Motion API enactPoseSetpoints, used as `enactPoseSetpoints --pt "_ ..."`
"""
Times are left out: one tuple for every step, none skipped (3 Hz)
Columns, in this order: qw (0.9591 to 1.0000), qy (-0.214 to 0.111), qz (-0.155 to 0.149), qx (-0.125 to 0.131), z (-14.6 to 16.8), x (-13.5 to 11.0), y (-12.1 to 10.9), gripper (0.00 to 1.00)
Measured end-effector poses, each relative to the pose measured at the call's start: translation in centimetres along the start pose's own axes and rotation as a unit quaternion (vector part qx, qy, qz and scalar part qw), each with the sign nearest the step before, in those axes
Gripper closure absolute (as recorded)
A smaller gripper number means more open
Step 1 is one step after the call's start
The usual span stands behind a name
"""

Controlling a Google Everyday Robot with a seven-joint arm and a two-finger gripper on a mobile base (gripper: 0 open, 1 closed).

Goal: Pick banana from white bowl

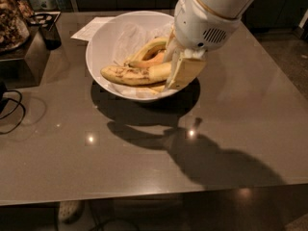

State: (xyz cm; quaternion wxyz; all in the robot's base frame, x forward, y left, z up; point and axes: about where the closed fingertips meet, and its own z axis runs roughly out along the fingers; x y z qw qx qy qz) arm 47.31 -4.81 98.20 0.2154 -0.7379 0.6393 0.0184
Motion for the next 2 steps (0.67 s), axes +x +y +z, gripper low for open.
enactPoseSetpoints --pt "0.9998 -0.006 0.007 0.015 -1.37 -1.71 0.78 1.00" --pt "0.9998 -0.006 0.007 0.016 -1.41 -1.74 0.79 1.00"
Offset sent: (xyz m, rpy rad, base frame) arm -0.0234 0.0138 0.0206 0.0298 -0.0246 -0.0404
